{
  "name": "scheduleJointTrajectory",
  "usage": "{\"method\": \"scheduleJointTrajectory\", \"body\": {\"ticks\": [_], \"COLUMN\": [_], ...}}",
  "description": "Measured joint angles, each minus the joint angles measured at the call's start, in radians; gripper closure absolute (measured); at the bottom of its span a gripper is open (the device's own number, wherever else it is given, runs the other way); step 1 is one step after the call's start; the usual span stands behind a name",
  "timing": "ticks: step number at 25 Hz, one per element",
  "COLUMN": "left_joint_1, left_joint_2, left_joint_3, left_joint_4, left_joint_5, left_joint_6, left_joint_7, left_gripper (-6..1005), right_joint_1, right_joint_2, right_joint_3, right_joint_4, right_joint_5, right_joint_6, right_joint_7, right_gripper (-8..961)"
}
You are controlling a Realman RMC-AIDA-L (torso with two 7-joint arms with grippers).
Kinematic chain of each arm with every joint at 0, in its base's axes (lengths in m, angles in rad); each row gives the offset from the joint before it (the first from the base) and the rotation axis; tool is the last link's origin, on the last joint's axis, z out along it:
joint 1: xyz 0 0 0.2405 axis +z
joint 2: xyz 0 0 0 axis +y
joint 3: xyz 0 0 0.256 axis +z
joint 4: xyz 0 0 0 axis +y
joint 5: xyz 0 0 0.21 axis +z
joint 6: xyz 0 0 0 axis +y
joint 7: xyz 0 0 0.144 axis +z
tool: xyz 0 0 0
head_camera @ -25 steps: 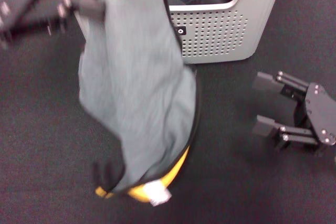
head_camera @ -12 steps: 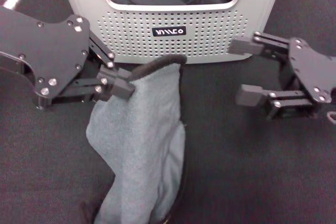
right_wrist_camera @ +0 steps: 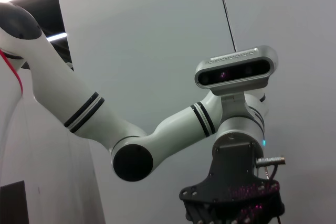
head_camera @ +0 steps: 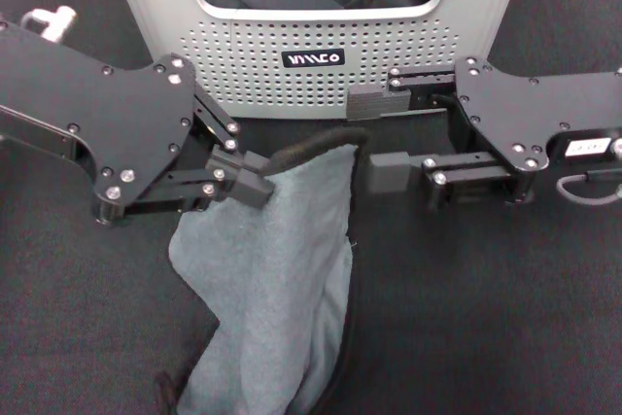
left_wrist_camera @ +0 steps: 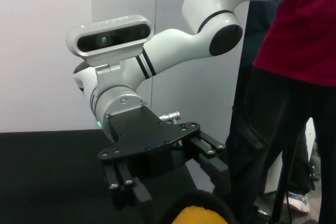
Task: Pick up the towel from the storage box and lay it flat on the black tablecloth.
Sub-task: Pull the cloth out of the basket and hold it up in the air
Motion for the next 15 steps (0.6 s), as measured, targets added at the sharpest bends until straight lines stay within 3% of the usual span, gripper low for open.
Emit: {"method": "scheduleJointTrajectory", "body": {"ticks": [3, 8, 15], "left_joint_1": [-0.001, -0.005, -0.007], "left_joint_2": [-0.006, -0.008, -0.015], "left_joint_3": [0.000, -0.004, -0.009], "left_joint_4": [-0.003, -0.010, -0.011], "left_joint_5": [0.002, 0.005, 0.007], "left_joint_6": [0.000, 0.000, 0.000], "left_joint_7": [0.001, 0.004, 0.011], "left_gripper": [956, 956, 955], "right_joint_1": [0.002, 0.001, 0.004], "right_joint_2": [0.002, 0.005, 0.018], "right_joint_3": [0.002, 0.002, 0.002], "right_joint_4": [-0.001, -0.002, -0.002], "right_joint_5": [0.000, -0.001, -0.015], "right_joint_6": [0.000, -0.005, -0.006], "right_joint_7": [0.003, 0.003, 0.002], "right_gripper": [249, 496, 603]}}
